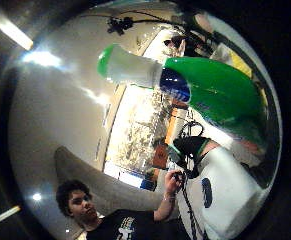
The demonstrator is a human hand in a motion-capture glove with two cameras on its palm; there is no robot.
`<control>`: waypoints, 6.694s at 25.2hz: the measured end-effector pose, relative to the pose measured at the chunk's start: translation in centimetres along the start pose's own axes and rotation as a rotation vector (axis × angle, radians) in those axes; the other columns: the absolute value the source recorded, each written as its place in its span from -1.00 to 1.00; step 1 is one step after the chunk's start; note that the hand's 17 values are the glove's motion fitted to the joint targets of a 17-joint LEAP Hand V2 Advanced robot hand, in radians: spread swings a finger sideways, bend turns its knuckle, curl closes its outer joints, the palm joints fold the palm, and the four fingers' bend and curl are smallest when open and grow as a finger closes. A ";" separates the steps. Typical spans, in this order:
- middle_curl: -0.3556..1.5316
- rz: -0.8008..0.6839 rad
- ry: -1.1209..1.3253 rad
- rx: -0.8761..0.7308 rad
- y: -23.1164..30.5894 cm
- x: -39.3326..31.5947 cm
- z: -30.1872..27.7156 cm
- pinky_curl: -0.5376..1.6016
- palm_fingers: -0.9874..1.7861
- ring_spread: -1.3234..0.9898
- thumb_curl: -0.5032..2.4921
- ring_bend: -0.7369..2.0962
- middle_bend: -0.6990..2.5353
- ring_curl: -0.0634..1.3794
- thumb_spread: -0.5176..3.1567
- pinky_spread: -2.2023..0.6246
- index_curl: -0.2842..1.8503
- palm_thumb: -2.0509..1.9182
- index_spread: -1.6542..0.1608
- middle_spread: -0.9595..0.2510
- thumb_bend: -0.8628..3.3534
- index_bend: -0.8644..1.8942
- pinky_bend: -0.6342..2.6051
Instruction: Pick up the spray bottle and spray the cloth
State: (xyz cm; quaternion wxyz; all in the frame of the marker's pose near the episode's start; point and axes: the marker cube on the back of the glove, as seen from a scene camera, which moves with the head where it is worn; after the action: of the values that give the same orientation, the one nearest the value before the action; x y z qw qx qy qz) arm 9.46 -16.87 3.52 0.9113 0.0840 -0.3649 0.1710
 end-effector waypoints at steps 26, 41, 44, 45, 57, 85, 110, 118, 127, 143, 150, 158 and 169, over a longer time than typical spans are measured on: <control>-0.19 -0.017 -0.110 -0.065 -2.9 -0.6 4.5 -0.16 0.19 0.19 -0.36 -0.03 -0.30 -0.39 -0.28 0.76 -0.61 0.52 0.38 0.59 -0.57 -0.32 -0.21; -0.19 -0.027 -0.096 0.025 -2.5 -0.9 5.0 -0.19 0.33 0.15 -0.32 -0.10 -0.36 -0.41 -0.29 0.72 -0.49 0.55 0.48 0.55 -0.60 -0.26 -0.32; -0.19 -0.047 -0.072 0.055 -2.0 -1.1 3.8 -0.19 0.36 0.15 -0.31 -0.11 -0.37 -0.41 -0.30 0.71 -0.49 0.55 0.49 0.55 -0.60 -0.28 -0.33; -0.20 -0.048 -0.057 0.067 -1.8 -1.3 3.1 -0.19 0.37 0.15 -0.31 -0.11 -0.37 -0.41 -0.30 0.71 -0.49 0.55 0.50 0.55 -0.60 -0.28 -0.33; -0.18 0.123 0.520 0.132 -3.8 -3.7 -7.6 -0.18 0.44 0.15 -0.27 -0.09 -0.39 -0.40 -0.35 0.67 -0.50 0.54 0.54 0.56 -0.61 -0.31 -0.33; -0.16 0.426 1.020 -0.121 -7.1 -0.5 -9.6 -0.16 0.47 0.15 -0.22 -0.10 -0.42 -0.39 -0.39 0.60 -0.52 0.53 0.57 0.56 -0.60 -0.32 -0.35; -0.14 0.433 1.037 -0.119 -6.2 -0.5 -9.4 -0.15 0.48 0.14 -0.20 -0.10 -0.42 -0.38 -0.40 0.58 -0.53 0.53 0.58 0.56 -0.60 -0.31 -0.35; -0.14 0.430 1.027 -0.105 -6.0 -0.6 -9.5 -0.15 0.48 0.14 -0.20 -0.10 -0.43 -0.38 -0.40 0.58 -0.53 0.52 0.58 0.56 -0.61 -0.31 -0.35; -0.14 0.365 0.756 -0.033 -5.2 -1.3 -10.0 -0.15 0.49 0.14 -0.20 -0.10 -0.43 -0.38 -0.41 0.57 -0.53 0.52 0.58 0.56 -0.61 -0.31 -0.35; -0.13 -0.260 -0.163 -0.085 2.9 -7.1 0.0 -0.15 0.47 0.15 -0.19 -0.10 -0.43 -0.37 -0.41 0.57 -0.53 0.53 0.59 0.57 -0.60 -0.31 -0.34; -0.13 -0.286 -0.267 -0.103 5.8 -8.9 7.1 -0.15 0.45 0.15 -0.19 -0.12 -0.43 -0.38 -0.39 0.57 -0.53 0.53 0.58 0.56 -0.60 -0.31 -0.35; -0.13 -0.261 -0.246 -0.175 8.3 -8.1 10.6 -0.15 0.43 0.15 -0.19 -0.14 -0.43 -0.39 -0.37 0.57 -0.53 0.53 0.57 0.57 -0.60 -0.31 -0.36; -0.13 -0.239 -0.216 -0.240 9.2 -6.8 11.4 -0.15 0.43 0.15 -0.20 -0.15 -0.42 -0.39 -0.33 0.57 -0.53 0.52 0.57 0.58 -0.60 -0.31 -0.36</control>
State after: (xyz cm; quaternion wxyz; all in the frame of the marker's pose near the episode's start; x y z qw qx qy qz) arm -5.84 -13.19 7.22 0.8841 0.0355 -0.4658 0.0067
